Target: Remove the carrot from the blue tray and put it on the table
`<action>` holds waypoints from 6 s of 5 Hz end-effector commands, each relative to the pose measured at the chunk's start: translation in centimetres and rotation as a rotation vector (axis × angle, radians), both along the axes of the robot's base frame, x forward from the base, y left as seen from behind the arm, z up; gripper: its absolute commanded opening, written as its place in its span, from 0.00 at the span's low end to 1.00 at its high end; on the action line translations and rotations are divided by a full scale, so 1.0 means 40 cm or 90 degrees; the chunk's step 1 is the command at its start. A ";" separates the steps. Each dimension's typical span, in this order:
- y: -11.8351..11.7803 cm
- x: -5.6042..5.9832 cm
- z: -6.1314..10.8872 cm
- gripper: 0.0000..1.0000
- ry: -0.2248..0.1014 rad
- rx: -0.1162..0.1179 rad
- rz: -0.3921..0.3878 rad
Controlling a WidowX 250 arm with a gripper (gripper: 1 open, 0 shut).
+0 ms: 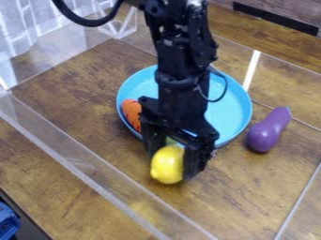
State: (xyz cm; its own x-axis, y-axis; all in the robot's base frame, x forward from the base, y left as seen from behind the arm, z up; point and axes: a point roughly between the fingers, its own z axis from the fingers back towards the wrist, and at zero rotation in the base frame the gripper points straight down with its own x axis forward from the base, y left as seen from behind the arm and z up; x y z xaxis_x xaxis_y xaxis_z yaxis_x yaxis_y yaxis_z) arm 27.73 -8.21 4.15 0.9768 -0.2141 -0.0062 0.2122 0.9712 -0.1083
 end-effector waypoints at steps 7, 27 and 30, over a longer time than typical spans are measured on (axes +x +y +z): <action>0.022 0.002 0.020 0.00 -0.057 0.030 -0.002; 0.277 0.040 0.190 1.00 -0.159 0.150 0.261; 0.172 0.056 0.058 1.00 -0.164 0.147 0.215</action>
State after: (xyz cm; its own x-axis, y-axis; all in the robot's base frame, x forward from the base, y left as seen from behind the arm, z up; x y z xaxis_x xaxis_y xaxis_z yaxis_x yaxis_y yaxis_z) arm 29.53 -1.25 5.53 0.9750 0.0988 0.1992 -0.1282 0.9818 0.1404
